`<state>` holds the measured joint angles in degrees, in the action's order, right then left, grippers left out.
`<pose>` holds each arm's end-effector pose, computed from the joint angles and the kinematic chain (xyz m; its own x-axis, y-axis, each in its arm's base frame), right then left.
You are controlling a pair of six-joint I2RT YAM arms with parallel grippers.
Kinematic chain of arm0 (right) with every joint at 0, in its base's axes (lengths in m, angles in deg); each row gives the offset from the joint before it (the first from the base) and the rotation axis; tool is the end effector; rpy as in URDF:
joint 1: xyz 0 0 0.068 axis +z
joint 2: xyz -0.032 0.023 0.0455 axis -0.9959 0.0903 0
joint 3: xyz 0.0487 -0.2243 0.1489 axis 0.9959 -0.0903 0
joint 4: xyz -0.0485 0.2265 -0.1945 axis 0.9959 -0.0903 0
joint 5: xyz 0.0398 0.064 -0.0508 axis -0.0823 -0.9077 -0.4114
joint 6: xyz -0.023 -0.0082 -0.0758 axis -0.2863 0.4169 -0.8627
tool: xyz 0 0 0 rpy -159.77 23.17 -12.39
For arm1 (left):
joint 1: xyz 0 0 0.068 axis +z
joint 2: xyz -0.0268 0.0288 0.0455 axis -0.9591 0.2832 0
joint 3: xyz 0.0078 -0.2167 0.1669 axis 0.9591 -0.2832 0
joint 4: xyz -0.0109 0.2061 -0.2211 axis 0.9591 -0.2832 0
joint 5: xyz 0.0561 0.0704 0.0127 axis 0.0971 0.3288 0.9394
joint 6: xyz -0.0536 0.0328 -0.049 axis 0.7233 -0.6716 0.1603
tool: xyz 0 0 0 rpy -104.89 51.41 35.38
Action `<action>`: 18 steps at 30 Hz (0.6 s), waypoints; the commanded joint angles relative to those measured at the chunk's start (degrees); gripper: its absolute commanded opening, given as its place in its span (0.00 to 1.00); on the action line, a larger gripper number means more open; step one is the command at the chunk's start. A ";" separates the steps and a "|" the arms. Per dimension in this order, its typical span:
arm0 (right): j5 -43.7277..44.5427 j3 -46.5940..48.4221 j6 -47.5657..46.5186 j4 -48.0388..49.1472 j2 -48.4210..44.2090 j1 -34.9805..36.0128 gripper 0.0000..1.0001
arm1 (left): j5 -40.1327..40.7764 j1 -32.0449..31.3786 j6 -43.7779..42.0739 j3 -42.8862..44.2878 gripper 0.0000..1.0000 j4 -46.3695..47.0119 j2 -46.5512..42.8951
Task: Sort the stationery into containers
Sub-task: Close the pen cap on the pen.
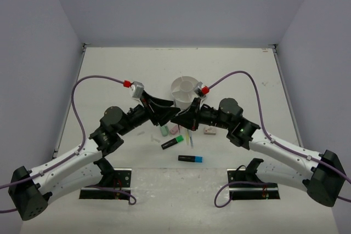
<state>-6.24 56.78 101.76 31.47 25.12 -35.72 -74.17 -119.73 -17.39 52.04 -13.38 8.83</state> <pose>0.1817 0.2544 0.2857 -0.4665 0.0949 -0.8794 -0.8416 0.2584 0.4743 0.1799 -0.2082 0.3061 -0.4311 -0.4228 -0.7971 0.7398 0.3402 -0.5805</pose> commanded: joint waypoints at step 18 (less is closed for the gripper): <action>-7.38 2.37 -3.54 1.32 -1.64 -0.03 0.00 | 1.34 -0.14 -8.69 14.51 0.37 -14.03 1.28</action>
<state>-13.67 56.78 99.82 31.48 24.64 -35.76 -71.06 -119.74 -24.62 64.95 -26.01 9.69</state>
